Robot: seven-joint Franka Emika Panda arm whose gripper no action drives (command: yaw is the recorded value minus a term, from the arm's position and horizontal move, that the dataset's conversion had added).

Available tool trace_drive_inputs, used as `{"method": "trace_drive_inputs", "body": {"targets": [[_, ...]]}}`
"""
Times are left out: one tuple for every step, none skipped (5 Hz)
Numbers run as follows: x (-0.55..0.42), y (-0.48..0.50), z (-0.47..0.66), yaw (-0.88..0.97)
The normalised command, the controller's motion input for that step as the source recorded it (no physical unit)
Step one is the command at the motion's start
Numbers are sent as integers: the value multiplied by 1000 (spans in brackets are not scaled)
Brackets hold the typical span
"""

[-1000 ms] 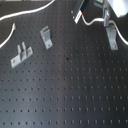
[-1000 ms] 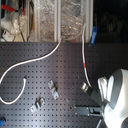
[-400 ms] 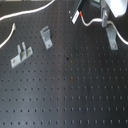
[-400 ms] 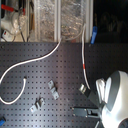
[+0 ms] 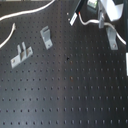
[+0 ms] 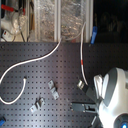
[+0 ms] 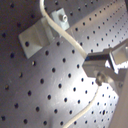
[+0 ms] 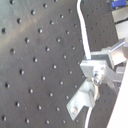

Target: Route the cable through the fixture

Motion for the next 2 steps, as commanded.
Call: {"method": "trace_drive_inputs", "body": {"targets": [[-102, -20, 211, 0], [-48, 8, 215, -11]]}}
